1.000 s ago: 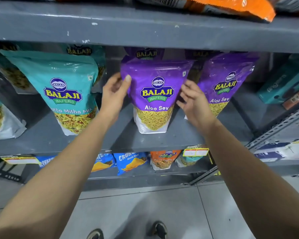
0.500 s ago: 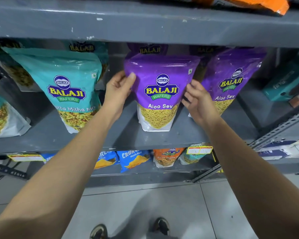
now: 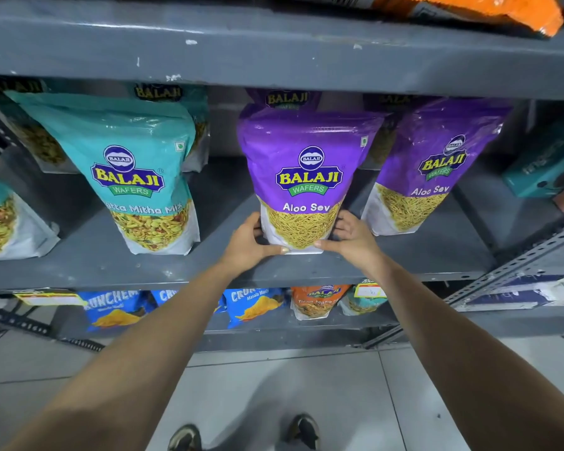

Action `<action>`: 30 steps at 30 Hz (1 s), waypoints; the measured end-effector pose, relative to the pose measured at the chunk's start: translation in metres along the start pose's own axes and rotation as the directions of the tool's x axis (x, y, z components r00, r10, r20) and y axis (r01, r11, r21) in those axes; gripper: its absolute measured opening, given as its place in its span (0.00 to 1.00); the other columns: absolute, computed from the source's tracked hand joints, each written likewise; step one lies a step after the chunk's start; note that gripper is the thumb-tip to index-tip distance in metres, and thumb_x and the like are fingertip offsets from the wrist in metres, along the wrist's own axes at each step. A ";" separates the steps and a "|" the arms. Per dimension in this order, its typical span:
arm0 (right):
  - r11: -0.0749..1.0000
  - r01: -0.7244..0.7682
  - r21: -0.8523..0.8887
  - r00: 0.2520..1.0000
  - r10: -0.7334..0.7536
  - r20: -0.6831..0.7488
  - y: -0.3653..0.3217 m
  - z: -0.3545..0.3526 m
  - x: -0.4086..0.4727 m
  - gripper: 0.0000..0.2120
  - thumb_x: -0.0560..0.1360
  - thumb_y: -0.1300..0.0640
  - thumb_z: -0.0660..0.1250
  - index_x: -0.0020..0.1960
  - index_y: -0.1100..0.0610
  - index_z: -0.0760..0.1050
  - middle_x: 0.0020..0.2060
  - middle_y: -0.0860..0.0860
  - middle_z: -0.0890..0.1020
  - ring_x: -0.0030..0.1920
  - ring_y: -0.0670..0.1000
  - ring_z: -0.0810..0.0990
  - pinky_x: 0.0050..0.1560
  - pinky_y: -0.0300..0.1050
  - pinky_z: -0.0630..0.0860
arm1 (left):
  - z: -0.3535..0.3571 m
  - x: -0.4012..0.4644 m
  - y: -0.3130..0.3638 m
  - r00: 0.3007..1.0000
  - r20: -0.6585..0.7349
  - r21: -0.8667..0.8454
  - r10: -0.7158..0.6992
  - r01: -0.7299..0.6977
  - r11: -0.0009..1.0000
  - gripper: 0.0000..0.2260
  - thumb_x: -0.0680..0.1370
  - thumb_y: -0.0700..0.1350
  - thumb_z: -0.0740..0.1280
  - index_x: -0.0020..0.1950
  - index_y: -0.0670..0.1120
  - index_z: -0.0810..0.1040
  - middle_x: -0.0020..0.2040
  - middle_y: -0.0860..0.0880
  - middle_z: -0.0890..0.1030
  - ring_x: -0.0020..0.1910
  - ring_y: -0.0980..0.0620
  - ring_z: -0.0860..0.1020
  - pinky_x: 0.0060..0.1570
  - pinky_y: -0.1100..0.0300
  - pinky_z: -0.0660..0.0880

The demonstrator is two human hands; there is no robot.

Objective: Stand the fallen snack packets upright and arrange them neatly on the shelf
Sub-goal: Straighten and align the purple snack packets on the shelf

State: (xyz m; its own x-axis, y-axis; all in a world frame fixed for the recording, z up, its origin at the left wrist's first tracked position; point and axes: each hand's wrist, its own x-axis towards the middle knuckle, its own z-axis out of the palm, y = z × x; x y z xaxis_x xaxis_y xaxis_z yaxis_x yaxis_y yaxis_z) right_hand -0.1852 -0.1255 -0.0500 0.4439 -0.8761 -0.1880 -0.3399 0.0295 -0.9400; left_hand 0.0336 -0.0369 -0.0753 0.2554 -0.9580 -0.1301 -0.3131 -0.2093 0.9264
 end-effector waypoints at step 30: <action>0.992 -0.014 0.128 0.937 0.058 -0.345 0.046 -0.152 -0.021 0.47 0.66 0.72 0.75 0.76 0.57 0.53 0.63 0.51 0.70 0.59 0.48 0.73 0.51 0.38 0.74 | 0.193 0.005 0.076 0.970 0.093 0.187 0.223 -0.238 0.953 0.39 0.75 0.48 0.71 0.79 0.40 0.53 0.79 0.42 0.58 0.79 0.46 0.57 0.77 0.57 0.53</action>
State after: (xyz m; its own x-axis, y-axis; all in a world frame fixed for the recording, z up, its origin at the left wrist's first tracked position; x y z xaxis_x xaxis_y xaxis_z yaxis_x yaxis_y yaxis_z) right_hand -0.3356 -0.1791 -0.0458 0.1099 -0.9851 -0.1321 -0.2373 0.1031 -0.9659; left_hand -0.1653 -0.0959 -0.0741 0.0924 -0.9946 0.0477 -0.5298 -0.0085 0.8481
